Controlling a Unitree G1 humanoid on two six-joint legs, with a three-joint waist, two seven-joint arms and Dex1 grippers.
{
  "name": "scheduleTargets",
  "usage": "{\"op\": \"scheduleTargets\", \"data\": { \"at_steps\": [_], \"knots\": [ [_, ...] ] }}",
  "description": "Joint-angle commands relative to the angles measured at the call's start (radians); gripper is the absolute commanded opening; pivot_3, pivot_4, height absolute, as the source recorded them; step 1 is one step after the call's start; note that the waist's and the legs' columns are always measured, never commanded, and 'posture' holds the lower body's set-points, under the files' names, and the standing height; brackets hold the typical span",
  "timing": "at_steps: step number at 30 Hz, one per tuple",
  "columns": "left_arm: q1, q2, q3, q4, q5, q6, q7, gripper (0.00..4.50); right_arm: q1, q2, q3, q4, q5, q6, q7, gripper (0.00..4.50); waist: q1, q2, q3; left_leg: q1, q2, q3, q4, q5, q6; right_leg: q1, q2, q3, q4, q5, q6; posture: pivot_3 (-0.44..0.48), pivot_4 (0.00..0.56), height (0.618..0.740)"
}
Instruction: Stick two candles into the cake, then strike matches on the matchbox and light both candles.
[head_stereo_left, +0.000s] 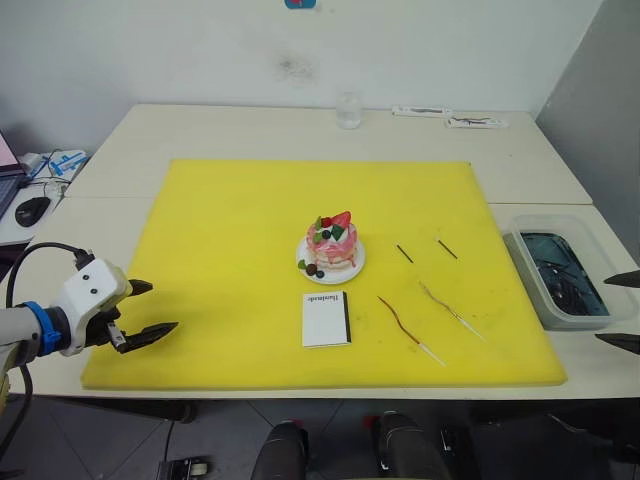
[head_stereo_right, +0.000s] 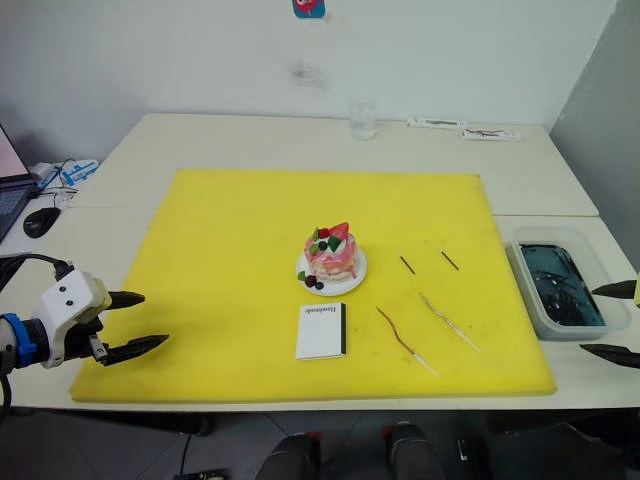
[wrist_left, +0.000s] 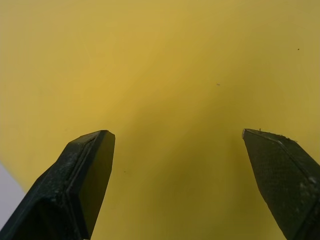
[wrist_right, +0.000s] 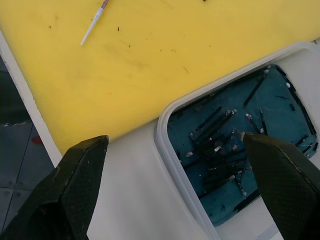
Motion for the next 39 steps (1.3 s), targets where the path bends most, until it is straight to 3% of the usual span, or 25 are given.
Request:
{"op": "scheduleTargets", "data": {
  "at_steps": [1,26,34,39],
  "knots": [
    [-0.012,0.021,0.025,0.006,-0.012,0.001,-0.01,4.5,-0.016,-0.02,-0.028,-0.01,0.005,-0.008,-0.005,4.46,0.0,0.0,0.0,0.0,0.0,0.0,0.0,0.0,0.0,0.0,0.0,0.0,0.0,0.0,0.0,0.0,0.15,0.74],
    [-0.101,0.03,0.029,0.097,-0.065,0.014,-0.099,4.5,-0.034,-0.004,-0.003,-0.002,-0.005,-0.048,-0.043,4.46,0.0,0.0,0.0,0.004,0.0,0.001,0.0,0.0,0.0,0.003,0.0,0.0,0.001,0.0,0.0,0.0,0.15,0.74],
    [-0.06,0.024,0.033,-0.005,-0.134,0.132,-0.127,4.5,-0.029,0.006,-0.01,-0.018,-0.001,-0.038,-0.064,4.46,-0.001,0.0,0.0,0.005,0.001,0.001,0.0,0.0,0.0,0.004,0.0,0.001,0.001,0.0,0.0,0.0,0.15,0.74],
    [-0.064,0.008,0.001,-0.165,-0.242,0.252,-0.141,4.5,-0.055,0.023,-0.011,-0.124,0.069,0.065,-0.092,4.46,-0.001,0.0,0.0,0.005,0.001,0.001,0.0,0.0,0.0,0.004,0.0,0.001,0.001,0.0,0.0,0.0,0.15,0.74]
  ]
}}
